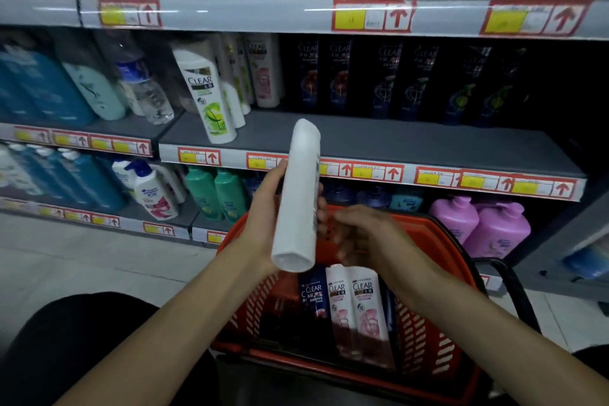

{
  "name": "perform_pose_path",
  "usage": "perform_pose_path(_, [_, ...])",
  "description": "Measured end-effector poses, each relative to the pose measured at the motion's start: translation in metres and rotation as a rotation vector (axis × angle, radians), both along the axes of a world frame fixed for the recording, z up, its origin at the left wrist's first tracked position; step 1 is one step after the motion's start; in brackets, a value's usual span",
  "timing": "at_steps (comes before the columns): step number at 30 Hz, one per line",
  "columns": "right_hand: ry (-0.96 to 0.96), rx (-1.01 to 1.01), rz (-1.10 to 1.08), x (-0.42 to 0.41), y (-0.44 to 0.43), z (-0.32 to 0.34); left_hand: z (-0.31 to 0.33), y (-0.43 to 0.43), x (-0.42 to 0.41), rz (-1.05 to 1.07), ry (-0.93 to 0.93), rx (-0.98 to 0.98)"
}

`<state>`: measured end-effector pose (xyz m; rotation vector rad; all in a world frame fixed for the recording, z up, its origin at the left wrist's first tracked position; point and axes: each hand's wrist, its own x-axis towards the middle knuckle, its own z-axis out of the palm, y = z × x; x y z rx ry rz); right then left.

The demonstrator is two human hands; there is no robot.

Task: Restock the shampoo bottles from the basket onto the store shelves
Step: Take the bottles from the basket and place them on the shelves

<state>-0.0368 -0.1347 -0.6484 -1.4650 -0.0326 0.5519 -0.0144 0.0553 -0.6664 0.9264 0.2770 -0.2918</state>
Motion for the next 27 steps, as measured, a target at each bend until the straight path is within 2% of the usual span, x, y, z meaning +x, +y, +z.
perform_pose_path(3, [-0.072,-0.059,0.075,-0.009,0.006,0.005,0.013,-0.008,-0.008,0.008,-0.055,0.084])
perform_pose_path(6, [-0.17,-0.116,0.109,-0.009,0.02,0.012,0.018,-0.008,-0.004,0.149,-0.154,0.232])
perform_pose_path(8, [-0.273,-0.188,0.098,0.0,0.031,0.01,0.019,-0.006,-0.001,0.215,-0.251,0.339])
perform_pose_path(12, [-0.516,-0.384,0.02,0.027,0.047,-0.001,0.026,0.001,0.005,0.244,-0.355,0.436])
perform_pose_path(22, [-0.649,-0.388,-0.144,0.116,0.106,0.001,0.053,0.055,0.058,0.302,-0.472,0.819])
perform_pose_path(27, [-0.66,-0.301,-0.209,0.164,0.14,0.001,0.038,0.075,0.097,0.352,-0.369,0.997])
